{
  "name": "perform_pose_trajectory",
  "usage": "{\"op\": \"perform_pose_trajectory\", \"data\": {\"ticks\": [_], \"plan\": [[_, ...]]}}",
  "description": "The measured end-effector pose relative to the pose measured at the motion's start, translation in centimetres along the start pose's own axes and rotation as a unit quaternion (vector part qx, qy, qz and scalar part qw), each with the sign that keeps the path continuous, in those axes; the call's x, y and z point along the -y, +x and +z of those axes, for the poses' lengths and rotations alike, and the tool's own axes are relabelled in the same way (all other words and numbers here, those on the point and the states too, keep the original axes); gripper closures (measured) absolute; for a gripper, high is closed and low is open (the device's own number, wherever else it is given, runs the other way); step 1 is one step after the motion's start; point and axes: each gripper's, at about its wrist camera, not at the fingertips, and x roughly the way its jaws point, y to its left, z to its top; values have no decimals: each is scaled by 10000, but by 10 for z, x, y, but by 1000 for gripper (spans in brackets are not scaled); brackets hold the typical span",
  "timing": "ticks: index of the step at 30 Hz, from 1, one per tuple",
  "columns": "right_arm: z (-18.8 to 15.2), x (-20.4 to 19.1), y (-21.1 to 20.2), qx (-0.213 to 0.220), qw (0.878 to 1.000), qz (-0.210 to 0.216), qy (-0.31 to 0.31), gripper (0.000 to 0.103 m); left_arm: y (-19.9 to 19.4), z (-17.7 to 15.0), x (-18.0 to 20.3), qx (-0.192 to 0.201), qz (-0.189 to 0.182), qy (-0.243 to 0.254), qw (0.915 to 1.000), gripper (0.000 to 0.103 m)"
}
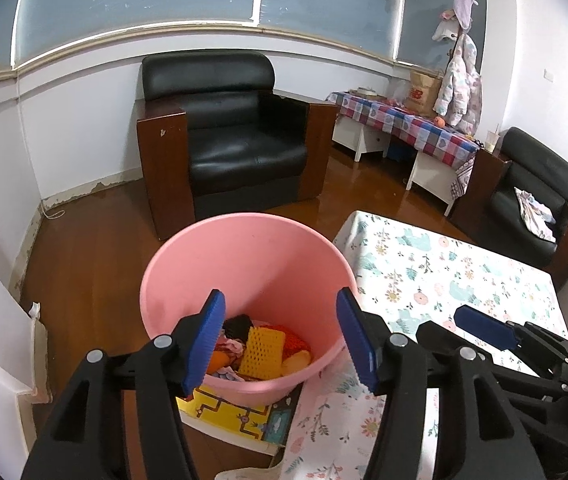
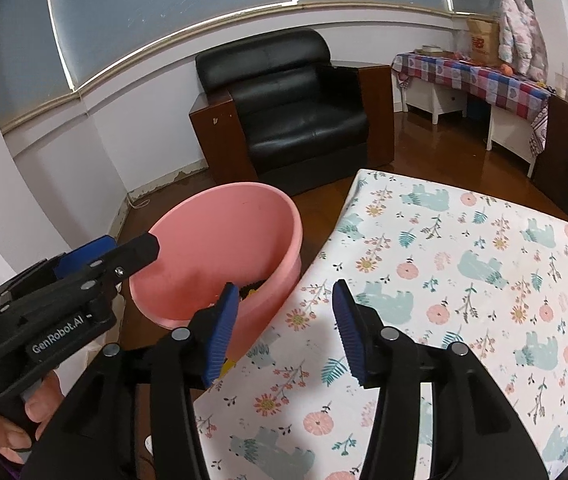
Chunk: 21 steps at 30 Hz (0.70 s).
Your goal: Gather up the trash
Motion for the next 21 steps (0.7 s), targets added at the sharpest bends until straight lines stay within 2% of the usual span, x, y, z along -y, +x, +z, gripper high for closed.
{"op": "perform_pose_trajectory", "data": {"ticks": [4, 6, 9, 16, 21], "plan": [[-5, 7, -10, 124, 9999, -65, 60, 52, -2, -5, 9, -62, -92, -23, 9999, 46], [-8, 12, -18, 216, 9996, -164, 80, 45, -4, -6, 15, -59, -132, -22, 9999, 46], [-16, 20, -31, 391, 9985, -357, 103, 42, -5, -12, 27, -68, -250, -1, 9997, 46], [-40, 49, -49, 546, 9942, -786, 496, 42, -5, -33, 66, -134, -432, 292, 9986, 46], [-49, 60, -57, 706, 9906, -1040, 543, 42, -5, -44, 83, -148, -467, 467, 9977, 47]]}}
